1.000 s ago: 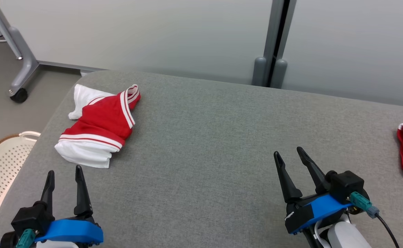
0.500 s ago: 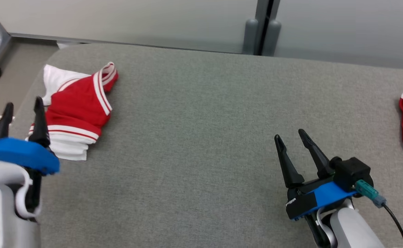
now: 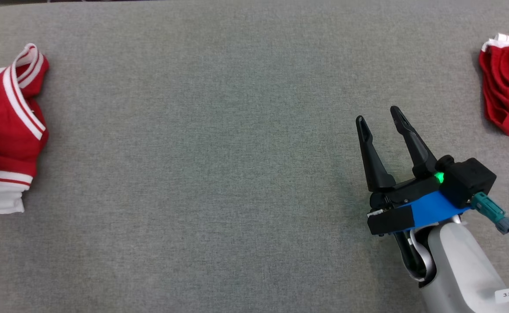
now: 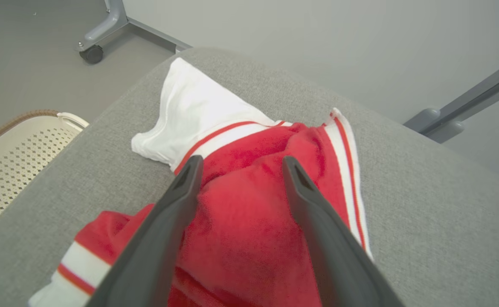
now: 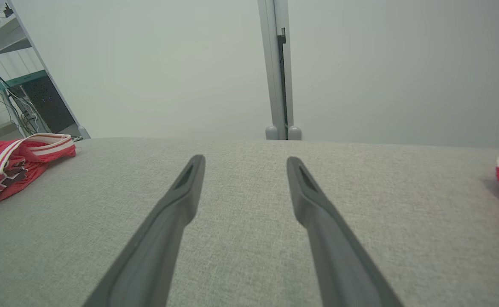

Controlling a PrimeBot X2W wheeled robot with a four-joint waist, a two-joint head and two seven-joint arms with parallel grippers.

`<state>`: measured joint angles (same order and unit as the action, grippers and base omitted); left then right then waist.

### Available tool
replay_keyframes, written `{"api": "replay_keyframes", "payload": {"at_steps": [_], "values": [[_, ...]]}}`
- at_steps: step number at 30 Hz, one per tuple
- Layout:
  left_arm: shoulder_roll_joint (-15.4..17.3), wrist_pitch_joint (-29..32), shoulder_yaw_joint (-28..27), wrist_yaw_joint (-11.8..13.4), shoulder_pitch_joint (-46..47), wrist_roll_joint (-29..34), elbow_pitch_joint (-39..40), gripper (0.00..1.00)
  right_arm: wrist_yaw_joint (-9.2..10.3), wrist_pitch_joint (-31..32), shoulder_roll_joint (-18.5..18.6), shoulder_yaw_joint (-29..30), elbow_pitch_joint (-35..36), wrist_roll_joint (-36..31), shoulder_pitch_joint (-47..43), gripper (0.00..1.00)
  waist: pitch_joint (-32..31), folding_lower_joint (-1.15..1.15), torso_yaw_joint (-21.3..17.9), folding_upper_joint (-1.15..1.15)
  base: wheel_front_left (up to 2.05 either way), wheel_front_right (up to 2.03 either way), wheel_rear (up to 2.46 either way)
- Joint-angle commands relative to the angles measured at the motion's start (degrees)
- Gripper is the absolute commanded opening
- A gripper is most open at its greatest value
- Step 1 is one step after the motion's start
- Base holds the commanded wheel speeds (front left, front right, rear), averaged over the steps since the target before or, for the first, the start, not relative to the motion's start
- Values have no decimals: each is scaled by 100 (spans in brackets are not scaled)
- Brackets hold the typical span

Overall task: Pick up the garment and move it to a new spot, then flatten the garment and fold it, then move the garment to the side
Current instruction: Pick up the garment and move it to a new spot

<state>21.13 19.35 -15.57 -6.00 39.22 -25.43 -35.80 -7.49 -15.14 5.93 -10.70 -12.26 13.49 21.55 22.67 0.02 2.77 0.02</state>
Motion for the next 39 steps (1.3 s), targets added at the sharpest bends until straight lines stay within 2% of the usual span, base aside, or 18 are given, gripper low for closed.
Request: {"api": "replay_keyframes", "payload": {"at_steps": [1,10,11,12,18,24,32,39], "values": [[96,116,-8,-16,120,-47,-368,100,-1,1,24,-19,73,10,108,100,86,-2,-86,-2,0,0,0],[178,320,227,-95,302,-110,-1620,100,-1,1,-3,-30,112,24,160,100,239,-2,-128,-2,0,0,0],[180,285,260,-98,323,-110,-1703,61,-1,1,-3,-43,99,30,175,100,238,-2,-109,-2,0,0,0],[189,212,290,-111,364,-111,-1757,0,-1,1,0,-64,85,29,186,100,234,-2,-88,-2,0,0,0],[350,-311,583,-157,603,-115,-1850,0,-1,1,-23,-137,-13,74,177,100,-73,-2,12,-2,0,0,0],[545,-555,1255,-149,497,-306,-1383,0,-1,1,-90,-62,-80,132,-112,100,-720,-2,0,-2,0,0,0],[778,-490,2053,-150,91,-748,-132,0,-1,2,-172,52,-190,213,-587,100,-1619,-2,-125,-2,0,0,0],[555,-62,2349,-137,-352,-1088,1474,0,-1,0,-205,128,-176,234,-881,100,-2036,-2,-438,-2,0,0,0]]}}
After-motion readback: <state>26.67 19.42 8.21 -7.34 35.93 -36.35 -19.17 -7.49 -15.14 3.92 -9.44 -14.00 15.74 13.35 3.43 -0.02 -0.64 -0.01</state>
